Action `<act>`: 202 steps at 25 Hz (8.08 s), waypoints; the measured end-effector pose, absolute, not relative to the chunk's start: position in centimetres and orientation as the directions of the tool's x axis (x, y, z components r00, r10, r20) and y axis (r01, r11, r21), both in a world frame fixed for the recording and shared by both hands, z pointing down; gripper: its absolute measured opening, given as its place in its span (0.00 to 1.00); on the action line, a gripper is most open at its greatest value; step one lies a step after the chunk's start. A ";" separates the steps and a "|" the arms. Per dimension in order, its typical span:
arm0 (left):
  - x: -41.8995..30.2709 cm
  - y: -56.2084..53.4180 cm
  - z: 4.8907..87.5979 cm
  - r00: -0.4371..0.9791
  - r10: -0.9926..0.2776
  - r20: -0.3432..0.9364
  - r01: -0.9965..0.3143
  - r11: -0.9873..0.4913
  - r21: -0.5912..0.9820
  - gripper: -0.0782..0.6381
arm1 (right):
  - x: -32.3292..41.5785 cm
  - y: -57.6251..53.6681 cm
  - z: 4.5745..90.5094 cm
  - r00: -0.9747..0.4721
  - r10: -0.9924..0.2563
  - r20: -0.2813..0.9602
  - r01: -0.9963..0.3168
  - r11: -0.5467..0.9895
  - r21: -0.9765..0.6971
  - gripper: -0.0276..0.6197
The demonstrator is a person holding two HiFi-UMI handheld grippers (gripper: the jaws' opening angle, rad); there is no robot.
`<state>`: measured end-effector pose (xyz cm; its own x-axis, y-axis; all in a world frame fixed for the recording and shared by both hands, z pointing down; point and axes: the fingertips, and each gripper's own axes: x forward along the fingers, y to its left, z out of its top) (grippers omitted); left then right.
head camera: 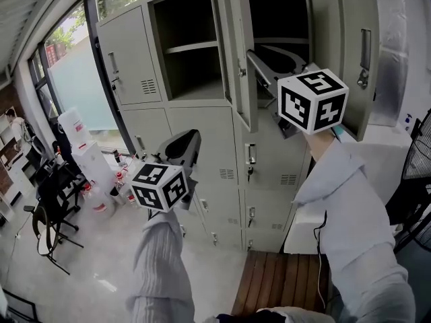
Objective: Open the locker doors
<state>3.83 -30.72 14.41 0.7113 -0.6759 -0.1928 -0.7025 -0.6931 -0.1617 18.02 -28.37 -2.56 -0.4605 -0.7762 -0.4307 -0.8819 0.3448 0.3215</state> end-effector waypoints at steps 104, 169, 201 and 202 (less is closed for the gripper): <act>-18.9 -51.1 39.7 0.638 -0.770 0.007 -0.768 -0.635 0.085 0.13 | -5.0 -56.3 39.9 -0.367 -0.930 0.013 -0.930 0.366 -0.041 0.30; -24.5 -49.1 48.5 0.841 -0.541 0.013 -0.539 -0.836 0.105 0.13 | -7.2 -49.8 39.8 -0.037 -0.992 -0.119 -0.998 0.030 0.055 0.22; -11.8 -40.2 49.4 0.882 -0.468 0.047 -0.471 -0.875 0.114 0.13 | 0.8 -35.4 40.1 -0.177 -0.970 -0.165 -0.984 0.174 0.037 0.24; -11.4 -39.9 49.4 0.885 -0.464 0.048 -0.466 -0.878 0.113 0.13 | 1.1 -35.1 40.1 -0.177 -0.970 -0.164 -0.984 0.174 0.030 0.24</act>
<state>-11.44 -39.90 49.42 0.8847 -0.4637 0.0484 -0.4661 -0.8775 0.1127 1.12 -35.12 40.14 -0.1770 -0.9704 -0.1642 -0.9842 0.1743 0.0304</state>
